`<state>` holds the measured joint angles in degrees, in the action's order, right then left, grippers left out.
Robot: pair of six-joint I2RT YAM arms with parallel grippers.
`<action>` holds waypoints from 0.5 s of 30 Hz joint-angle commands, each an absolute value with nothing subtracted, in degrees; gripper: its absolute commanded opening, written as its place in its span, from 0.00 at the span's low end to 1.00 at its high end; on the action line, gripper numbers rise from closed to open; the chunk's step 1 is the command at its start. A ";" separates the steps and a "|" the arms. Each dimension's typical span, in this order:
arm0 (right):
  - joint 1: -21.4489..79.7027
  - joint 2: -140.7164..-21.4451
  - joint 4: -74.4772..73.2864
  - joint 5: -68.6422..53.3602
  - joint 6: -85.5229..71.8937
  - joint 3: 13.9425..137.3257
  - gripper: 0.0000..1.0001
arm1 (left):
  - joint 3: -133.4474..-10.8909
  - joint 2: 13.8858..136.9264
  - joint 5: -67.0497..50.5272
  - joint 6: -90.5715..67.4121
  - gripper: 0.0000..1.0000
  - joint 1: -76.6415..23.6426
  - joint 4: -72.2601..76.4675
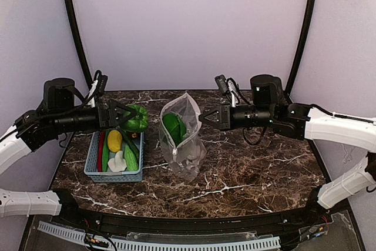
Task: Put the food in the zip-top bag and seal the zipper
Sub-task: Place the fake vegetable in the zipper food storage bag.
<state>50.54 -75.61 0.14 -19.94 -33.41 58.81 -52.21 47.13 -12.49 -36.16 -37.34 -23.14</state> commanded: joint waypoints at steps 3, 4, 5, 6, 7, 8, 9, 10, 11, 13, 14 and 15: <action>50.36 -76.57 1.00 -20.99 -33.34 60.74 0.00 | -61.55 54.04 -22.85 -35.40 0.77 -39.90 -14.16; 50.36 -76.75 0.92 -21.11 -33.26 61.00 0.00 | -63.79 55.87 -22.72 -35.10 0.77 -41.44 -14.15; 50.36 -76.85 0.74 -21.26 -33.17 61.31 0.00 | -64.86 56.94 -22.25 -34.66 0.77 -42.25 -14.15; 50.41 -77.02 0.56 -21.31 -33.08 61.57 0.00 | -66.99 59.08 -21.40 -34.42 0.77 -44.05 -14.30; 50.44 -77.07 0.41 -21.35 -32.93 61.84 0.00 | -69.07 60.13 -21.03 -33.85 0.77 -44.92 -14.54; 50.43 -77.08 0.26 -21.36 -32.83 62.12 0.00 | -69.95 62.25 -20.35 -33.36 0.77 -46.54 -15.10; 50.40 -77.08 0.19 -21.36 -32.76 62.33 0.00 | -71.69 64.28 -19.98 -33.16 0.77 -47.18 -15.60; 50.44 -77.04 0.18 -21.36 -32.65 62.44 0.00 | -72.41 65.18 -19.63 -32.96 0.77 -48.29 -15.80; 50.45 -76.99 0.20 -21.38 -32.57 62.60 0.00 | -73.50 66.94 -19.48 -32.92 0.77 -48.75 -15.92; 50.51 -76.78 0.21 -21.32 -32.49 62.91 0.00 | -74.70 68.99 -19.07 -32.82 0.77 -49.41 -16.36; 50.49 -76.69 0.18 -21.21 -32.41 62.99 0.00 | -75.01 69.61 -18.54 -32.90 0.77 -49.66 -16.57; 50.53 -76.54 0.23 -21.19 -32.33 63.14 0.00 | -75.55 70.73 -18.28 -32.93 0.77 -49.79 -17.33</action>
